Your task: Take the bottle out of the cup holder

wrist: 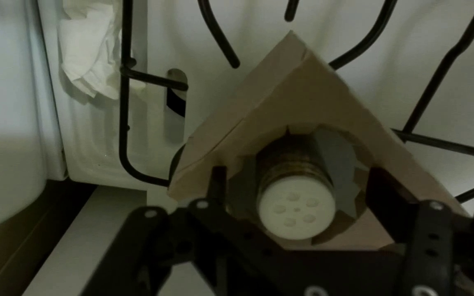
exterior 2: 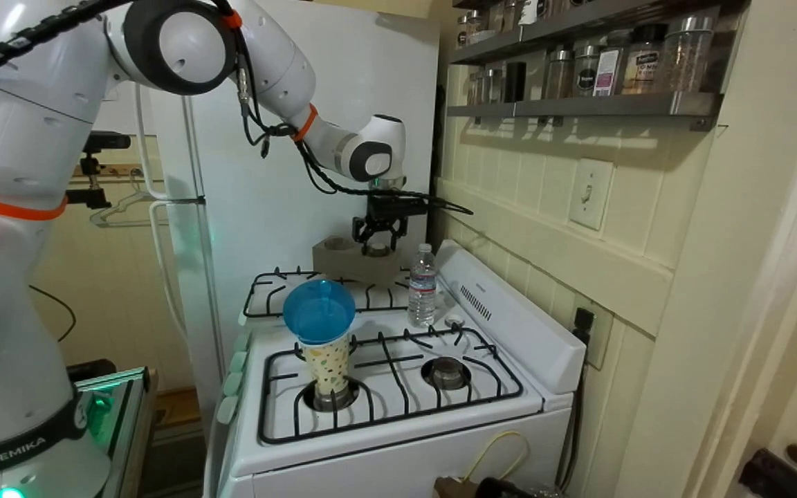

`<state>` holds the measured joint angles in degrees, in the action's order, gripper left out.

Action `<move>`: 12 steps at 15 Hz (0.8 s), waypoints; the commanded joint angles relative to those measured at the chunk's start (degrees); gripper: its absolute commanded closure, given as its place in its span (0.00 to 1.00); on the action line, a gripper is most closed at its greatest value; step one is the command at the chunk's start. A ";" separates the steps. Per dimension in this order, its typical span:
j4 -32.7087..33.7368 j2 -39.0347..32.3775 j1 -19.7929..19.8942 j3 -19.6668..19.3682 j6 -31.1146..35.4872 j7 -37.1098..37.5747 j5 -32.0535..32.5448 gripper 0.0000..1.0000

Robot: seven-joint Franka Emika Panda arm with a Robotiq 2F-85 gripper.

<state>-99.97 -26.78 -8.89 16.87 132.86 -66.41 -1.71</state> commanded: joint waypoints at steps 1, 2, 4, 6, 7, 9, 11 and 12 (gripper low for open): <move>2.88 -2.17 -0.93 -0.54 -1.86 1.40 1.11 0.20; 3.28 -2.45 -0.99 -0.46 -1.76 1.29 1.10 0.20; 4.07 -2.90 -1.10 -0.29 -1.74 1.01 1.11 0.26; 4.87 -3.29 -1.30 -0.18 -1.73 0.89 1.14 0.30; 5.22 -3.43 -1.43 -0.11 -1.99 0.82 1.11 0.31; 5.83 -3.74 -1.68 0.11 -2.27 0.59 1.02 0.43; 6.25 -3.83 -1.88 0.19 -2.58 0.56 0.98 0.72; 6.27 -3.66 -1.99 0.16 -2.82 0.61 1.10 0.77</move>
<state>-95.63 -29.35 -10.09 17.04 132.62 -66.34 -1.63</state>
